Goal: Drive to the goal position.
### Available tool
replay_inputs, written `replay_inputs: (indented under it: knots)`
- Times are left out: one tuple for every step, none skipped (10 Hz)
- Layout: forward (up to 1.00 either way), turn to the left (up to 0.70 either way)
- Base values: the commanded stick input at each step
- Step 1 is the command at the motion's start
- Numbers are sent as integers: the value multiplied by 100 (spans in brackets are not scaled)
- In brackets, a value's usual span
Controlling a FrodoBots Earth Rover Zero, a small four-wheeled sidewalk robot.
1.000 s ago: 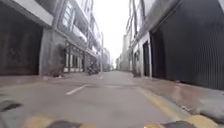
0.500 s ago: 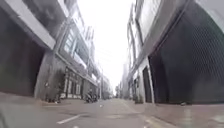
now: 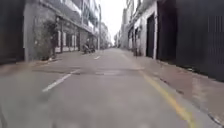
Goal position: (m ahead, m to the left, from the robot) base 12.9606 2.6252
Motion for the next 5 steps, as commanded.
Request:
replay_inputs:
  knots:
    - [85,0]
    - [85,-4]
    - [85,-28]
    - [85,-34]
    - [85,-34]
